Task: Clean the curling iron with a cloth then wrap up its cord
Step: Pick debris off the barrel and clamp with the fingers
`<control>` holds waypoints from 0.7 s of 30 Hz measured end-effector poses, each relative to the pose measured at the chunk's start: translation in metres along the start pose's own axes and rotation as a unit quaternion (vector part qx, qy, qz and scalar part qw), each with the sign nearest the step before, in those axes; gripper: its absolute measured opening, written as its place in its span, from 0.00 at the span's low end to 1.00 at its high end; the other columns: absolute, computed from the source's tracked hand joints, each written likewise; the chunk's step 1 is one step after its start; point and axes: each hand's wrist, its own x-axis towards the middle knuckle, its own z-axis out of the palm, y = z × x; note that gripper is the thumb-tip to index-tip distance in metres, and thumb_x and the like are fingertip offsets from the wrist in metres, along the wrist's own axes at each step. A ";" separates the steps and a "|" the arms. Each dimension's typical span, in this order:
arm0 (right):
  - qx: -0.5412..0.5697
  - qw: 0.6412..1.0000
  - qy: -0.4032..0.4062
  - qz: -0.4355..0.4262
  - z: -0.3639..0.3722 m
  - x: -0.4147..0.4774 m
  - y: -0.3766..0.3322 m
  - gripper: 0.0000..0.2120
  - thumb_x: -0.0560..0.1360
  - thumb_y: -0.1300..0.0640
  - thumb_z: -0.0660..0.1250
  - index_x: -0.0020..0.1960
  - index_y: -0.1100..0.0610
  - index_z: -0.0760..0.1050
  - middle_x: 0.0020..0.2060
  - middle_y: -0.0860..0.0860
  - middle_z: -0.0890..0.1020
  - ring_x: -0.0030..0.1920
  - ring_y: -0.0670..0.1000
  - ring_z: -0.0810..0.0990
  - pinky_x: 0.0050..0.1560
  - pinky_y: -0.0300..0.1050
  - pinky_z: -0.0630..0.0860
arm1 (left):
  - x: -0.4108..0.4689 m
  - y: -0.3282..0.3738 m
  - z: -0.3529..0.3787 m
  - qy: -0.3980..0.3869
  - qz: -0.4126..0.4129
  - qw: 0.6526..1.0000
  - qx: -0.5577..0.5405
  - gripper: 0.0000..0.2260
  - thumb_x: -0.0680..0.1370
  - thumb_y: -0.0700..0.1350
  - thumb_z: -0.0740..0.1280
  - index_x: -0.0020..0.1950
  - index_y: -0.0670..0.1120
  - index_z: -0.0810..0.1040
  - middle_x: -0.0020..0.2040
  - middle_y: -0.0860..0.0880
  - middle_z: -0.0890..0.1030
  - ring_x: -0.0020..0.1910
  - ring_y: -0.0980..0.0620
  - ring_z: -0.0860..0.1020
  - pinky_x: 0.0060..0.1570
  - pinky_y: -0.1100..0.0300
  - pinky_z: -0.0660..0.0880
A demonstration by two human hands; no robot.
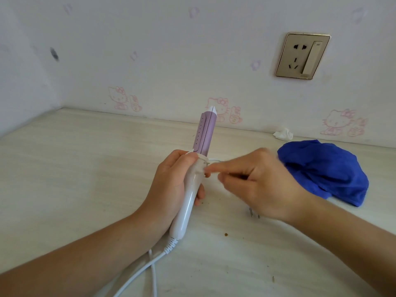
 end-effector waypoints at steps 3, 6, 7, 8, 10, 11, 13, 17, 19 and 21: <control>-0.013 0.999 -0.007 -0.028 0.008 -0.004 -0.004 0.20 0.76 0.71 0.67 0.56 0.51 0.87 0.23 0.45 0.69 0.22 0.43 0.64 0.30 0.25 0.61 | 0.000 0.000 -0.001 0.007 0.000 1.000 -0.001 0.19 0.77 0.51 0.63 0.53 0.34 0.76 0.35 0.41 0.82 0.25 0.44 0.76 0.23 0.59 0.71; -0.008 0.998 0.063 -0.001 0.002 0.002 0.006 0.19 0.77 0.71 0.66 0.56 0.51 0.87 0.22 0.47 0.69 0.21 0.41 0.65 0.28 0.26 0.62 | -0.002 0.001 -0.001 -0.012 -0.006 1.000 0.003 0.18 0.78 0.52 0.63 0.53 0.37 0.78 0.42 0.38 0.85 0.26 0.44 0.78 0.24 0.58 0.73; -0.009 0.998 0.058 -0.008 0.002 0.001 0.006 0.19 0.77 0.71 0.66 0.56 0.51 0.87 0.22 0.48 0.70 0.22 0.41 0.65 0.28 0.26 0.62 | -0.002 0.001 0.000 -0.014 -0.004 1.000 0.002 0.18 0.77 0.52 0.63 0.53 0.37 0.77 0.42 0.37 0.85 0.26 0.44 0.77 0.24 0.58 0.73; -0.011 0.999 0.043 -0.020 0.004 -0.001 0.004 0.19 0.77 0.71 0.66 0.56 0.52 0.87 0.22 0.46 0.70 0.22 0.41 0.66 0.29 0.25 0.62 | -0.002 0.001 0.000 -0.014 -0.001 1.000 -0.001 0.18 0.77 0.52 0.63 0.52 0.36 0.77 0.41 0.38 0.84 0.26 0.43 0.77 0.24 0.58 0.73; -0.017 0.999 0.012 -0.036 0.011 -0.006 -0.002 0.18 0.76 0.71 0.67 0.56 0.53 0.87 0.23 0.39 0.71 0.23 0.40 0.68 0.31 0.24 0.62 | -0.001 0.000 0.000 -0.007 0.001 1.000 -0.007 0.17 0.77 0.51 0.63 0.49 0.36 0.76 0.35 0.40 0.81 0.25 0.43 0.77 0.23 0.58 0.72; -0.018 0.999 0.016 -0.035 0.012 -0.005 -0.002 0.18 0.76 0.71 0.67 0.57 0.54 0.87 0.23 0.38 0.71 0.23 0.40 0.69 0.31 0.24 0.62 | -0.001 0.000 -0.001 -0.007 0.001 1.000 -0.004 0.15 0.78 0.50 0.63 0.48 0.37 0.77 0.34 0.41 0.81 0.25 0.43 0.77 0.23 0.59 0.72; -0.017 0.998 0.057 -0.019 0.010 -0.001 0.003 0.18 0.76 0.71 0.67 0.56 0.54 0.87 0.22 0.42 0.71 0.22 0.41 0.67 0.30 0.25 0.62 | -0.001 0.000 -0.002 -0.016 -0.001 1.000 0.009 0.14 0.79 0.50 0.62 0.48 0.39 0.79 0.38 0.40 0.84 0.28 0.44 0.78 0.24 0.59 0.73; -0.029 0.998 0.034 -0.045 0.010 -0.005 -0.002 0.18 0.76 0.71 0.67 0.56 0.53 0.87 0.23 0.43 0.71 0.23 0.40 0.67 0.31 0.24 0.62 | -0.002 0.000 -0.002 -0.012 -0.001 1.000 0.008 0.16 0.75 0.51 0.64 0.47 0.38 0.80 0.35 0.40 0.82 0.28 0.45 0.78 0.25 0.59 0.73; -0.028 0.998 0.001 -0.057 0.014 -0.009 -0.008 0.18 0.75 0.71 0.67 0.56 0.53 0.87 0.23 0.37 0.69 0.24 0.39 0.69 0.32 0.23 0.62 | -0.001 0.000 -0.002 0.001 -0.004 1.000 -0.003 0.18 0.74 0.52 0.66 0.48 0.35 0.79 0.32 0.41 0.79 0.27 0.45 0.77 0.24 0.59 0.72; -0.028 0.998 0.033 -0.045 0.012 -0.005 -0.002 0.18 0.75 0.72 0.67 0.55 0.53 0.87 0.22 0.38 0.69 0.23 0.40 0.68 0.31 0.24 0.62 | 0.000 0.000 -0.003 -0.002 -0.008 1.000 -0.004 0.19 0.74 0.52 0.65 0.49 0.35 0.79 0.33 0.39 0.80 0.28 0.44 0.77 0.25 0.59 0.72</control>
